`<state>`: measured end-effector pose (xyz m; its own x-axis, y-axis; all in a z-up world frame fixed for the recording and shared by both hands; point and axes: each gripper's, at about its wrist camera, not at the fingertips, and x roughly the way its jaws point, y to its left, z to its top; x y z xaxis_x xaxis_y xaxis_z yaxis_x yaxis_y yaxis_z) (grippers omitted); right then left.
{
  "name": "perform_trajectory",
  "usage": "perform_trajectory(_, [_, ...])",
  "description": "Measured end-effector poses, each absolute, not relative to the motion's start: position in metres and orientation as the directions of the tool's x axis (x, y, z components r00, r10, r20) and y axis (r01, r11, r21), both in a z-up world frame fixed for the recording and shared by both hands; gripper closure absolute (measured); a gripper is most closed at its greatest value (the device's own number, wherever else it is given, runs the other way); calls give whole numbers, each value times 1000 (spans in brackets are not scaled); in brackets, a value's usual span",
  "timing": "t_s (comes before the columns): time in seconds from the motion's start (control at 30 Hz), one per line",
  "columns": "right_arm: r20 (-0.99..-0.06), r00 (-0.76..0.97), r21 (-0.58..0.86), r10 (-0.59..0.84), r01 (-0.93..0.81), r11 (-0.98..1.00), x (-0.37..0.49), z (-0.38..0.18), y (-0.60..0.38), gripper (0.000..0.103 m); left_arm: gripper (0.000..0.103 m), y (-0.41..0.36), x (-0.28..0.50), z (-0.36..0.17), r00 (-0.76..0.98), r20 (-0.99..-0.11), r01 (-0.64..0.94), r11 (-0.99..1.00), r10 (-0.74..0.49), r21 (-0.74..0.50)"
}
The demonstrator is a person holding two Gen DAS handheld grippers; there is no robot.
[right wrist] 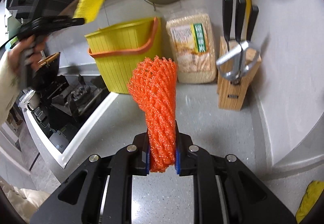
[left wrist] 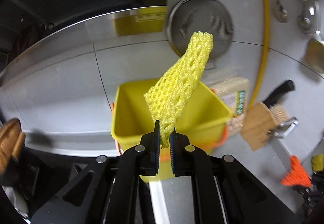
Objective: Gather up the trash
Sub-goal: 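Carry the yellow mesh over the yellow bucket and open the left tool, then carry the orange mesh over the yellow bucket and open the right tool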
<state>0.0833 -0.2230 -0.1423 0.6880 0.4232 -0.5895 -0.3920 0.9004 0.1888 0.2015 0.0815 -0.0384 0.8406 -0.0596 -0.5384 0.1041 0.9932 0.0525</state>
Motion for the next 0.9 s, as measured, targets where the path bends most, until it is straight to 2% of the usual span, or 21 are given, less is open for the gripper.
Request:
perform_trajectory(0.4, [-552, 748, 178, 367, -325, 929, 60, -123, -258, 87, 91, 77, 267, -56, 765, -637, 30, 983, 93, 181])
perform_trajectory(0.47, [-556, 747, 181, 364, -319, 930, 58, -124, -261, 87, 79, 79, 267, -59, 756, -648, 24, 986, 91, 167])
perform_trajectory(0.53, [-559, 744, 180, 366, -321, 930, 57, -126, -261, 87, 23, 78, 264, -60, 763, -636, -1, 984, 116, 177])
perform_trajectory(0.57, [-560, 742, 179, 367, -324, 929, 56, -126, -261, 87, 16, 77, 259, -58, 781, -613, -9, 983, 120, 181])
perform_trajectory(0.9, [-548, 725, 169, 417, -393, 904, 63, -121, -242, 87, 12, 81, 230, -55, 797, -587, -18, 976, 145, 217])
